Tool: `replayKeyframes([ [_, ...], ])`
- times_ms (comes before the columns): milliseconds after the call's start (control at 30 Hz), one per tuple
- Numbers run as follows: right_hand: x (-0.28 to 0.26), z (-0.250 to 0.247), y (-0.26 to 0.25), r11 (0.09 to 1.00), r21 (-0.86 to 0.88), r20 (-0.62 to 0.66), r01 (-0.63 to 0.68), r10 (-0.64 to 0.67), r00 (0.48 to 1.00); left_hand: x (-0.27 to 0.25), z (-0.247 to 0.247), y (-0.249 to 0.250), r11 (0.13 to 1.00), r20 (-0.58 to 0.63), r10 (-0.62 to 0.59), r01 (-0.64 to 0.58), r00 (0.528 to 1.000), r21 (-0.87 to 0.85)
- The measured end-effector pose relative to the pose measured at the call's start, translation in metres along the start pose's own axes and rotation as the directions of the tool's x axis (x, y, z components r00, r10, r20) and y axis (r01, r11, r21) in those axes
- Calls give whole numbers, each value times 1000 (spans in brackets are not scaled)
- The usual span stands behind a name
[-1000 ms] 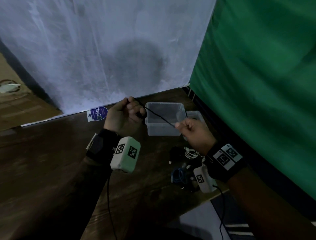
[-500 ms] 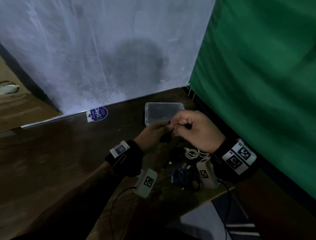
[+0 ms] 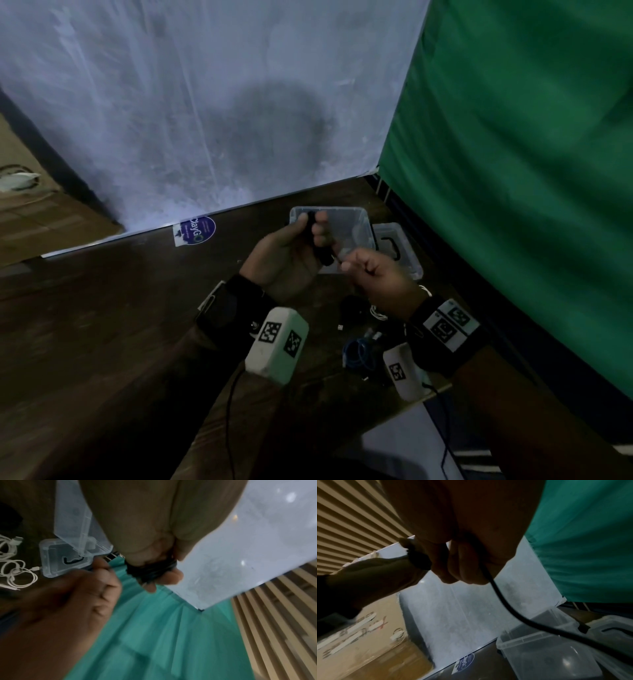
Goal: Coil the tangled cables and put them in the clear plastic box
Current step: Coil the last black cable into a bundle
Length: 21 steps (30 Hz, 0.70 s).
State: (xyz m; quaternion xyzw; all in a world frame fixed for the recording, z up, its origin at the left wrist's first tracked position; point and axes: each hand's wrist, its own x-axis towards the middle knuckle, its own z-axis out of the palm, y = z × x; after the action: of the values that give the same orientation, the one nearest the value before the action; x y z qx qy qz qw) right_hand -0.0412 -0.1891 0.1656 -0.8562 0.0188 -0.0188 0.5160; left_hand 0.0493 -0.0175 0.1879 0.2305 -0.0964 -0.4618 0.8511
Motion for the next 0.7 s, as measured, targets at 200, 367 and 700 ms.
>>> replayKeyframes([
  [200, -11, 15, -15, 981, -190, 152, -24, 54, 987, 14, -32, -4, 985, -243, 169, -170, 955, 19],
  [367, -14, 0, -32, 986, -169, 225, 4, 35, 974, 4, -27, -13, 678, -307, 259, 54, 916, 733],
  [700, -6, -27, -23, 992, 104, -95, 71, -61, 994, -14, 2, -31, 751, -113, -82, 136, 990, 646],
])
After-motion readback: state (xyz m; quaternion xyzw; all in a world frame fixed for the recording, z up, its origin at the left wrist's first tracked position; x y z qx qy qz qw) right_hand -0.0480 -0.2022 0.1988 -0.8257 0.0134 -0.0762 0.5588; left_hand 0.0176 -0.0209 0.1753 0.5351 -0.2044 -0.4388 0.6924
